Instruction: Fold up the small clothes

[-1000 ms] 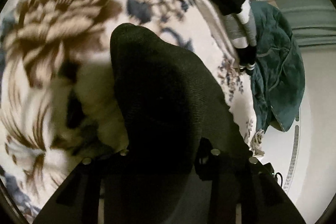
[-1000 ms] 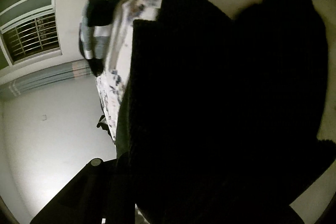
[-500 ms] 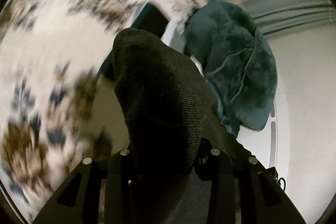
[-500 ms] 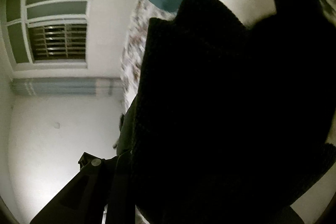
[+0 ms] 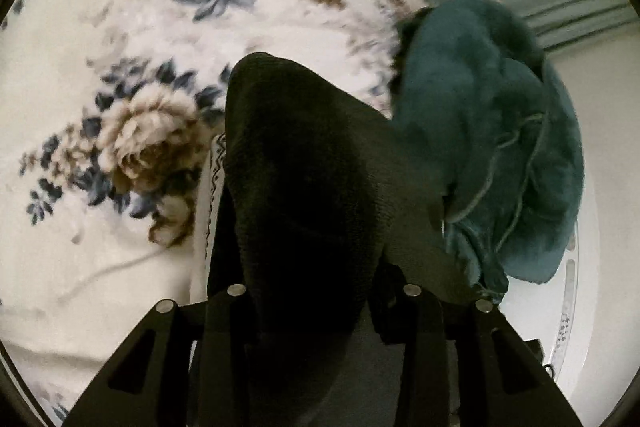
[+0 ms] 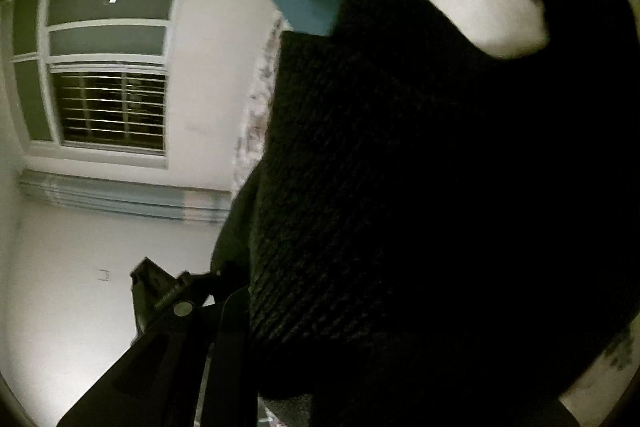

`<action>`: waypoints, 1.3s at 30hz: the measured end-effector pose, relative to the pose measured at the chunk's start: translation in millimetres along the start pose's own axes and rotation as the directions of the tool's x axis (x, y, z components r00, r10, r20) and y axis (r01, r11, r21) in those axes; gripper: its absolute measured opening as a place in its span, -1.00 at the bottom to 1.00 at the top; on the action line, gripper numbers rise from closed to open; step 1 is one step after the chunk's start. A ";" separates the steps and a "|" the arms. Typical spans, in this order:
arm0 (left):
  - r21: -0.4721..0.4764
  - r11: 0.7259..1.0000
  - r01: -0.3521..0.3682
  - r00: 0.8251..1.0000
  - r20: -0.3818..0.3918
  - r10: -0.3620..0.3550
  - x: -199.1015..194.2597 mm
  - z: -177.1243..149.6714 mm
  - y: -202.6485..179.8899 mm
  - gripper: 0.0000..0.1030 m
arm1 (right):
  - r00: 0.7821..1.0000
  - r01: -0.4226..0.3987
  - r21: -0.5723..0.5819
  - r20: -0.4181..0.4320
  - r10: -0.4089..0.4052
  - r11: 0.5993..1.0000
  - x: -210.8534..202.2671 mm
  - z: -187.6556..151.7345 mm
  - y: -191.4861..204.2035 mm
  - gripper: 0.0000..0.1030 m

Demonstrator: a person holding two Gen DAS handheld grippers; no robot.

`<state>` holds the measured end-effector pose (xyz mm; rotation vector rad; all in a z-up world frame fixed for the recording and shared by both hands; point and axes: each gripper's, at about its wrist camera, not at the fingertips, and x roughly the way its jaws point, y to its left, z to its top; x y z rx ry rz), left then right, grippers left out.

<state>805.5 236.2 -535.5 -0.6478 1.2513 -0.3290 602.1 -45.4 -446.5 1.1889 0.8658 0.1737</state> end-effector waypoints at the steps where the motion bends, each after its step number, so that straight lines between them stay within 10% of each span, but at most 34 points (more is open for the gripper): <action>1: -0.014 1.000 0.008 1.000 -0.010 -0.008 1.6 1.3 5.6 -0.11 | 1.000 0.004 0.015 -0.021 -0.004 1.000 6.0 -1.8 -5.7 -0.55; 3: -0.038 0.999 0.034 0.999 -0.024 -0.034 -0.3 0.3 11.5 -0.05 | 0.997 0.023 0.049 -0.069 -0.020 0.999 8.0 -6.0 -12.9 0.03; 6: -0.036 0.999 0.040 0.998 -0.057 -0.042 -6.2 -4.0 10.3 -0.01 | 0.992 0.095 0.038 -0.086 -0.092 0.995 -10.2 -11.7 -14.9 0.25; 8: -0.020 1.000 0.024 0.998 -0.049 -0.025 -16.4 -10.4 6.3 -0.01 | 0.986 0.152 0.030 -0.070 -0.150 0.988 -18.8 -2.7 -16.4 0.26; 13: 0.085 0.975 -0.207 0.973 0.118 0.196 -55.0 -37.8 -19.0 0.77 | 0.927 0.373 -0.096 -0.002 -0.375 0.923 -114.4 36.8 -47.1 0.38; 16: 0.121 0.949 -0.291 0.949 0.166 0.269 -59.3 -55.9 -29.7 0.79 | 0.870 0.493 -0.160 0.107 -0.481 0.856 -152.2 37.5 -42.8 0.38; 20: 0.178 0.920 -0.349 0.933 0.161 0.323 -41.7 -62.6 -36.8 0.92 | 0.851 0.524 -0.277 0.209 -0.481 0.806 -158.1 47.6 -24.1 0.55; 22: 0.185 0.905 -0.382 0.923 0.135 0.362 -23.5 -57.6 -34.2 0.93 | 0.840 0.542 -0.330 0.170 -0.516 0.773 -136.5 46.4 -29.6 0.55; 29: 0.151 0.910 -0.387 0.921 0.116 0.372 -27.9 -70.5 -25.3 1.00 | 0.700 0.669 -0.456 0.124 -0.703 0.586 -93.5 39.4 -50.3 0.56; 32: 0.160 0.890 -0.428 0.900 0.164 0.403 -48.7 -90.1 -38.0 1.00 | 0.672 0.702 -0.477 0.201 -0.712 0.528 -108.0 35.8 -26.1 1.00; 39: 0.179 0.831 -0.526 0.842 0.251 0.478 -105.5 -143.6 -81.5 1.00 | 0.630 0.732 -0.536 0.301 -0.716 0.419 -147.9 14.7 41.9 1.00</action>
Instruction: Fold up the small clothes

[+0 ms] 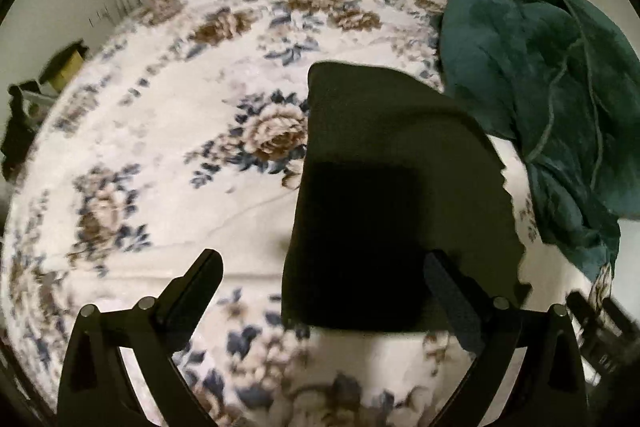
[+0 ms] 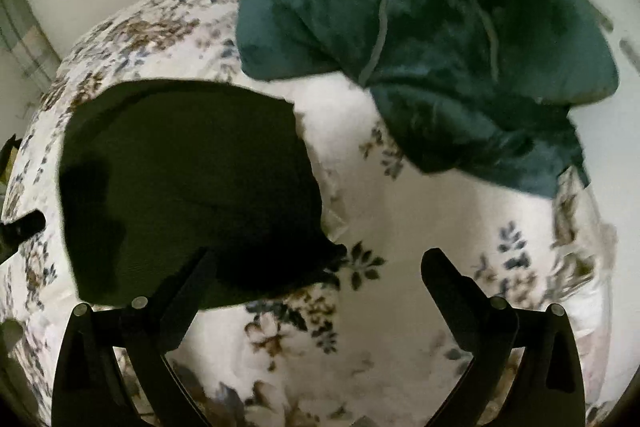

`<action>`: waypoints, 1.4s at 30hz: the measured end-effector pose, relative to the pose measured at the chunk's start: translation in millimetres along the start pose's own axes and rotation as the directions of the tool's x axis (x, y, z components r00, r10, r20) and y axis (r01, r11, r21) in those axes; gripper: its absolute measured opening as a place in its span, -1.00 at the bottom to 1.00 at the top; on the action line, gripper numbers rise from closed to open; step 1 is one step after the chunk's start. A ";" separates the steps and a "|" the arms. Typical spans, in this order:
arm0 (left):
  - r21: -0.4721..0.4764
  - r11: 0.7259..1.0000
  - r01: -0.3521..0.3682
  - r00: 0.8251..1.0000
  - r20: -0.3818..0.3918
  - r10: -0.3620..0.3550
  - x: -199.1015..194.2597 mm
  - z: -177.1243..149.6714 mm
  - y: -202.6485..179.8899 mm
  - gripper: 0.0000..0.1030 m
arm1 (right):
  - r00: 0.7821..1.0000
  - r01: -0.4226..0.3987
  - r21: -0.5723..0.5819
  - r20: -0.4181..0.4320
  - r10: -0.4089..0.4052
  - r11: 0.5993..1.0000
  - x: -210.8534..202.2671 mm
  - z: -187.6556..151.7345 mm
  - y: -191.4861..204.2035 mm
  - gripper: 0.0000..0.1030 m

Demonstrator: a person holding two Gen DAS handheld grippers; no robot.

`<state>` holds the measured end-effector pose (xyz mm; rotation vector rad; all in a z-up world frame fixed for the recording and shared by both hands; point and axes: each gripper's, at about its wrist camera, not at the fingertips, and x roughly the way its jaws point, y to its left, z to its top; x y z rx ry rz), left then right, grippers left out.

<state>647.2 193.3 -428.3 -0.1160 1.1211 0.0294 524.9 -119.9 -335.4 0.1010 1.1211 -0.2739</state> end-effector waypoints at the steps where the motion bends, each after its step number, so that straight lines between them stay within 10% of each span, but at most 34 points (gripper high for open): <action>1: 0.008 1.000 -0.021 1.000 0.013 0.021 -15.9 -4.7 -3.5 1.00 | 1.000 0.007 -0.013 0.017 -0.006 1.000 -17.8 -0.3 0.1 1.00; 15: 0.067 0.997 -0.025 0.985 0.172 0.013 -249.8 -61.9 -29.1 1.00 | 0.980 0.016 -0.095 0.197 0.003 0.995 -282.1 -39.4 -23.5 1.00; 26: 0.050 0.999 0.004 0.960 0.278 -0.018 -388.5 -115.1 -39.5 1.00 | 0.924 0.004 -0.150 0.377 0.054 0.989 -468.9 -85.5 -43.4 1.00; 42: 0.038 0.999 -0.011 0.923 0.385 -0.004 -468.8 -158.8 -32.9 1.00 | 0.882 -0.029 -0.178 0.459 0.109 0.984 -581.0 -132.1 -70.6 1.00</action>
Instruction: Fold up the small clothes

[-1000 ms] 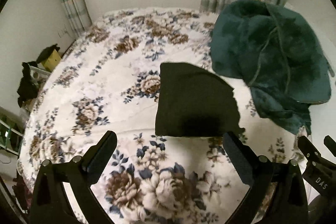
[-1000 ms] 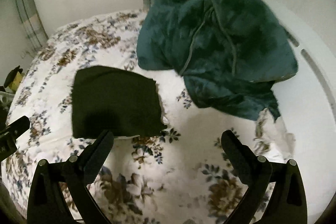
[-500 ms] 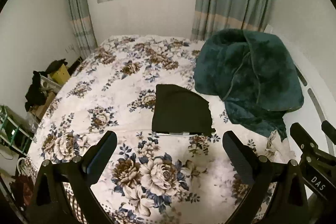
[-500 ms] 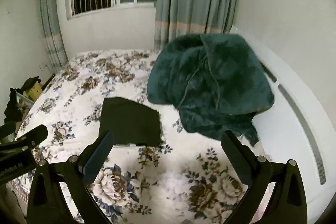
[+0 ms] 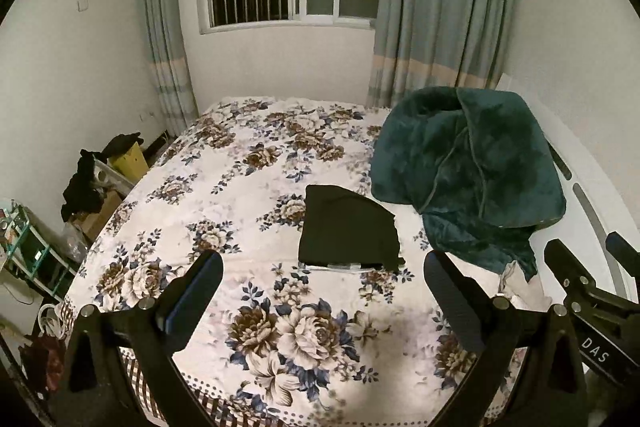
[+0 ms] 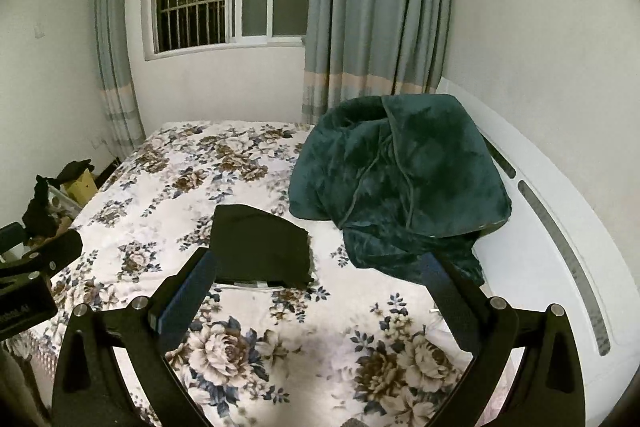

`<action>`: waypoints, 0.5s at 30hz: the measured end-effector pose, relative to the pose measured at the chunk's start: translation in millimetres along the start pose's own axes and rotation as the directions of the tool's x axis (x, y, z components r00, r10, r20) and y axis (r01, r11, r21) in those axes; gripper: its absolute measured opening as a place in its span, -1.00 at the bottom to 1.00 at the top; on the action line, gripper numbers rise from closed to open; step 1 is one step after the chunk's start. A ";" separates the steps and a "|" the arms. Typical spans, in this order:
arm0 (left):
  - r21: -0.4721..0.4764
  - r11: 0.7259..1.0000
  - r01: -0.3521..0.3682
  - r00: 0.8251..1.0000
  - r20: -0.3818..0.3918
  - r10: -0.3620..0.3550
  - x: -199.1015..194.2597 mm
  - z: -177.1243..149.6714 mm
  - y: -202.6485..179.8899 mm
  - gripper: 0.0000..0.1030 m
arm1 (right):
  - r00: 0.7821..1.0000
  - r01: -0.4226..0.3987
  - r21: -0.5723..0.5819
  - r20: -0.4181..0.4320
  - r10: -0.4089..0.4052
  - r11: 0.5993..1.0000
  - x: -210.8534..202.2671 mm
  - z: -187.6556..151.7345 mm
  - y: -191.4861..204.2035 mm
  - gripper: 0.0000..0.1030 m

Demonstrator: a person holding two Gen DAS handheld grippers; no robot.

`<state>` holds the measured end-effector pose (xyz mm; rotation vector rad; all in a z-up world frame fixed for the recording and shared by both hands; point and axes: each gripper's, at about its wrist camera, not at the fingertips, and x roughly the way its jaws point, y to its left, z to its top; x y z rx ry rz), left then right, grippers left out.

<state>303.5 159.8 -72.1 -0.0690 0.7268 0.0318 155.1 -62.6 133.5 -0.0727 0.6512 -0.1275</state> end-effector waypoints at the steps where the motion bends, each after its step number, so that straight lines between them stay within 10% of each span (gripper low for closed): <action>1: -0.003 1.000 0.003 1.000 0.001 -0.003 -1.6 -0.4 0.3 1.00 | 1.000 -0.002 -0.001 0.004 0.002 1.000 -3.7 -0.2 -0.7 1.00; 15: -0.023 1.000 -0.001 1.000 0.030 0.002 -22.5 -0.7 0.3 1.00 | 1.000 -0.020 -0.016 0.023 0.020 1.000 -18.6 3.7 -3.8 1.00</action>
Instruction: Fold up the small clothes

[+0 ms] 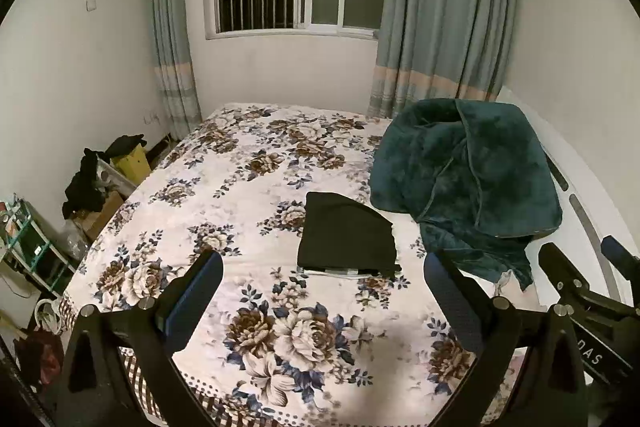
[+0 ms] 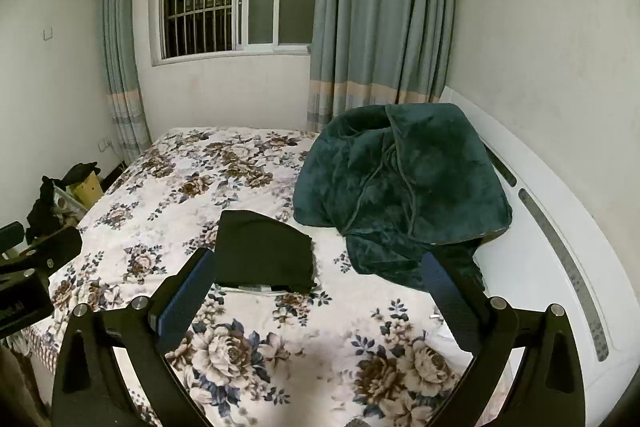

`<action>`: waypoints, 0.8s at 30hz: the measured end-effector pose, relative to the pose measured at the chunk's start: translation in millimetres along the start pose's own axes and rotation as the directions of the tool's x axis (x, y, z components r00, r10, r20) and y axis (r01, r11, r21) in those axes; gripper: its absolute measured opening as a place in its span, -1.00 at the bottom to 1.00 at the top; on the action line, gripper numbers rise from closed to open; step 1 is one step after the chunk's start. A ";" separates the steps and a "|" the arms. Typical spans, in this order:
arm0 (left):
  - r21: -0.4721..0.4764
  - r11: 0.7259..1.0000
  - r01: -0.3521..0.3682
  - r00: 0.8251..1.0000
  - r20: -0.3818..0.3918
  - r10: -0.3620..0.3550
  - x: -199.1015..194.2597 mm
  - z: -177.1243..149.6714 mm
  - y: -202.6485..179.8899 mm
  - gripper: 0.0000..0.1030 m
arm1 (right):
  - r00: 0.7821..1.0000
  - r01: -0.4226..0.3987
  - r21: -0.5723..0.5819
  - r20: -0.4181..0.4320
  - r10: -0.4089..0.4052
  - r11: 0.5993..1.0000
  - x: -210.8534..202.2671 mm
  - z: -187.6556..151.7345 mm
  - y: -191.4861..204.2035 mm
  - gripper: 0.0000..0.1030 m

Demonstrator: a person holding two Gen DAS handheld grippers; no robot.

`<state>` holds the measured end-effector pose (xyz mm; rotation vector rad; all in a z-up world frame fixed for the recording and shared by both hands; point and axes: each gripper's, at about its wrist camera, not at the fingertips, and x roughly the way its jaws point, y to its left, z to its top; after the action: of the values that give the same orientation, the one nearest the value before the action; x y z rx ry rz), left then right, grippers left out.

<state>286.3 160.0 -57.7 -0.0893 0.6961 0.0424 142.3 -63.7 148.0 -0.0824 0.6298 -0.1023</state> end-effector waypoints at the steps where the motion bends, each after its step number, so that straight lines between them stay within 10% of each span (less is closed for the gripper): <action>1: 0.003 1.000 0.002 1.000 -0.003 -0.002 0.1 0.1 -1.0 1.00 | 1.000 0.001 -0.001 0.000 -0.001 1.000 1.3 0.5 -0.6 1.00; 24: -0.003 1.000 -0.030 1.000 -0.002 0.030 -5.4 -3.8 0.7 1.00 | 1.000 0.000 -0.002 0.001 0.000 1.000 1.6 0.6 0.1 1.00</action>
<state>279.7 160.2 -57.2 -0.0815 0.6994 0.0719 144.0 -63.7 147.5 -0.0842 0.6288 -0.1021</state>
